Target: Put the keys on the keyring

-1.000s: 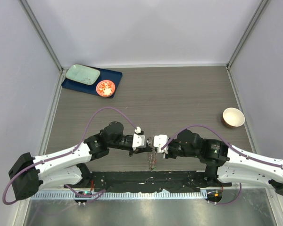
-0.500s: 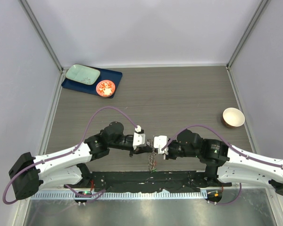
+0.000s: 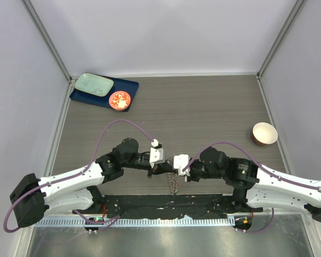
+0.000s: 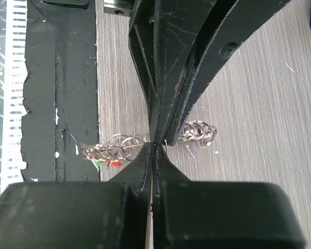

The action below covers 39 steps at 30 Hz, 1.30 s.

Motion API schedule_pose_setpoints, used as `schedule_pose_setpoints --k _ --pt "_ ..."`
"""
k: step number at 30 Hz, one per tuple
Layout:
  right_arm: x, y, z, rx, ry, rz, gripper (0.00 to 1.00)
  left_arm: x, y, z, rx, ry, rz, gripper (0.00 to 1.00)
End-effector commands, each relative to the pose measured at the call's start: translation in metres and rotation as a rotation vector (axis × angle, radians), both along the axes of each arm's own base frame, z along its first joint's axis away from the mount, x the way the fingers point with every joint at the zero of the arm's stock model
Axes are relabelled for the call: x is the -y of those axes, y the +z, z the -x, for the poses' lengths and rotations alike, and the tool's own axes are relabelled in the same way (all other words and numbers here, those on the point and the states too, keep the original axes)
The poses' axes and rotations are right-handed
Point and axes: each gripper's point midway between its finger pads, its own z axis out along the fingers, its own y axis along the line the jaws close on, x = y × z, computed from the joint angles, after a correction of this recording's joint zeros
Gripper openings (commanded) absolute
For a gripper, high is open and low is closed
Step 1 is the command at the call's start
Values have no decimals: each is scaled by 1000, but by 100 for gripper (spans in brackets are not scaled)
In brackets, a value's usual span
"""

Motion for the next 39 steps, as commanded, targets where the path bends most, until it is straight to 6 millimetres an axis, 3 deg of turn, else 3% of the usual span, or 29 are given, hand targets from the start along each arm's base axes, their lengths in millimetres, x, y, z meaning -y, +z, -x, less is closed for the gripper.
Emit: schedule_pose_setpoints --k 1,8,13,18,27,31,32,36,38,39 --pt "-15 27 -3 33 13 -93 1 11 62 8 101 -70 212 0" --pt "-16 23 -2 25 18 -80 1 8 64 2 116 -25 218 0" --pt "-13 24 -4 30 1 -74 1 0 67 -17 122 87 208 0" --pt "-11 29 -7 37 -18 -80 1 -11 81 -25 115 175 227 0" --pt "-6 42 -16 44 -88 -94 1 -24 81 -33 20 298 287 0" --pt "-6 44 -21 13 -149 -105 1 -36 80 -43 14 394 375 0" --pt "-3 44 -28 18 -199 -103 1 -41 72 -43 13 411 376 0" --pt "1 35 -41 -25 -326 -94 1 -60 61 -54 36 521 421 0" --pt "4 28 -49 -54 -413 -83 1 -72 67 -55 67 559 465 0" --pt "5 25 -51 -70 -436 -81 1 -76 56 -57 68 579 449 0"
